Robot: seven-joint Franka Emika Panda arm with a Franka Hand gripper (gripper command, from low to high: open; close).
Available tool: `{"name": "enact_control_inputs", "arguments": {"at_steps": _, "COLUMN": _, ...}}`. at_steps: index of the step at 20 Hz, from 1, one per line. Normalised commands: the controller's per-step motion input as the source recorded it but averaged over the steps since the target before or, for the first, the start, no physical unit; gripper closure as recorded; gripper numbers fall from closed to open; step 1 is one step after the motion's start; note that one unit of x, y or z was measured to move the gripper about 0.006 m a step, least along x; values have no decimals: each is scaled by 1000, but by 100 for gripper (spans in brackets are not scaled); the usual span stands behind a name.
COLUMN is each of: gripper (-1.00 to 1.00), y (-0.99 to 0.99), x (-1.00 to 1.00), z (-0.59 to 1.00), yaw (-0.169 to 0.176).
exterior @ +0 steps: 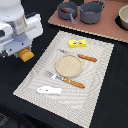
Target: Interact with the objects in diverse but meaningful ways.
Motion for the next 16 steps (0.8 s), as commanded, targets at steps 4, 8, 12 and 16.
{"name": "enact_control_inputs", "arguments": {"at_steps": 4, "gripper": 100, "y": 0, "x": 0, "z": -414, "yaw": -29}}
{"name": "enact_control_inputs", "arguments": {"at_steps": 8, "gripper": -100, "y": 2, "x": 95, "z": -154, "yaw": -12}}
{"name": "enact_control_inputs", "arguments": {"at_steps": 12, "gripper": -100, "y": 33, "x": 182, "z": 533, "yaw": -13}}
{"name": "enact_control_inputs", "arguments": {"at_steps": 16, "gripper": -100, "y": 19, "x": 54, "z": 976, "yaw": -11}}
